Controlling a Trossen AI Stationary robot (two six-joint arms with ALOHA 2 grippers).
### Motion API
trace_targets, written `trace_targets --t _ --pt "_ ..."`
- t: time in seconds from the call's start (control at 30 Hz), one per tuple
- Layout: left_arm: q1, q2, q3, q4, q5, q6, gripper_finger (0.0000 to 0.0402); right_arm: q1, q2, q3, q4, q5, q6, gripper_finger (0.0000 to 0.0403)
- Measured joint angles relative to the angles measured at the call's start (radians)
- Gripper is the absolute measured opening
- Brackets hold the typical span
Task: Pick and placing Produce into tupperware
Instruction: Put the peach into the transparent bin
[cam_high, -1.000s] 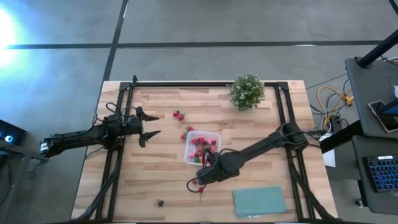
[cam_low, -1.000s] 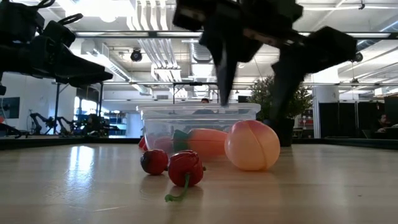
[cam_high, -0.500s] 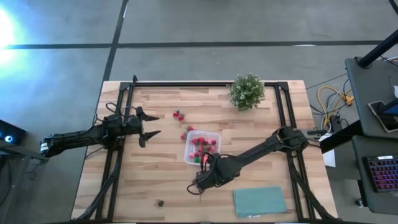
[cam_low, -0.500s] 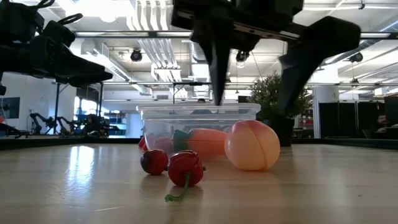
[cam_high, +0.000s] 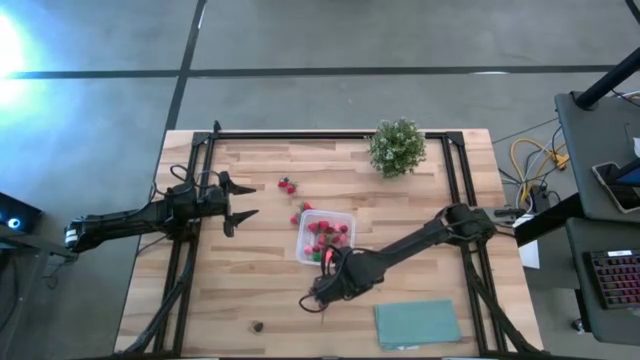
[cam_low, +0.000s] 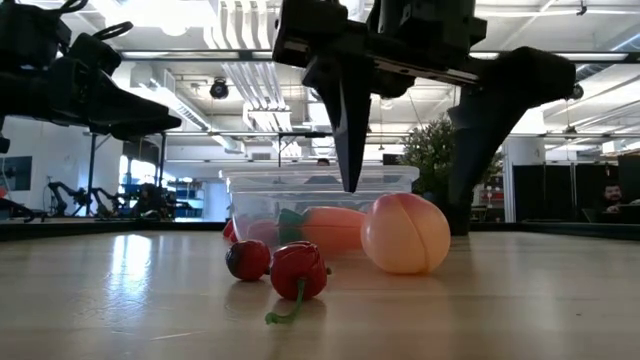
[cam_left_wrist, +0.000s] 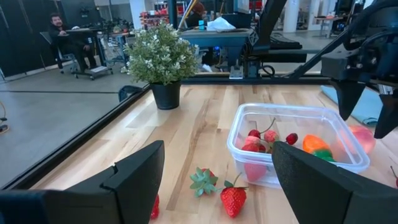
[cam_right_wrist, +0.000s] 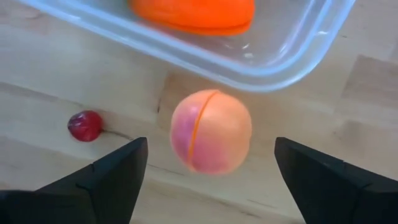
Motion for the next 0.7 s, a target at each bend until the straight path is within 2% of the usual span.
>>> trace_targets --t 0.53,0.7 --pt "0.000 0.000 0.000 0.000 0.000 0.000 0.0283 -0.013 0.004 -0.089 0.063 0.003 0.032 0.0339" --pt "0.000 0.000 0.000 0.000 0.000 0.000 0.0283 -0.013 0.011 -0.115 0.107 -0.028 0.031 0.0334"
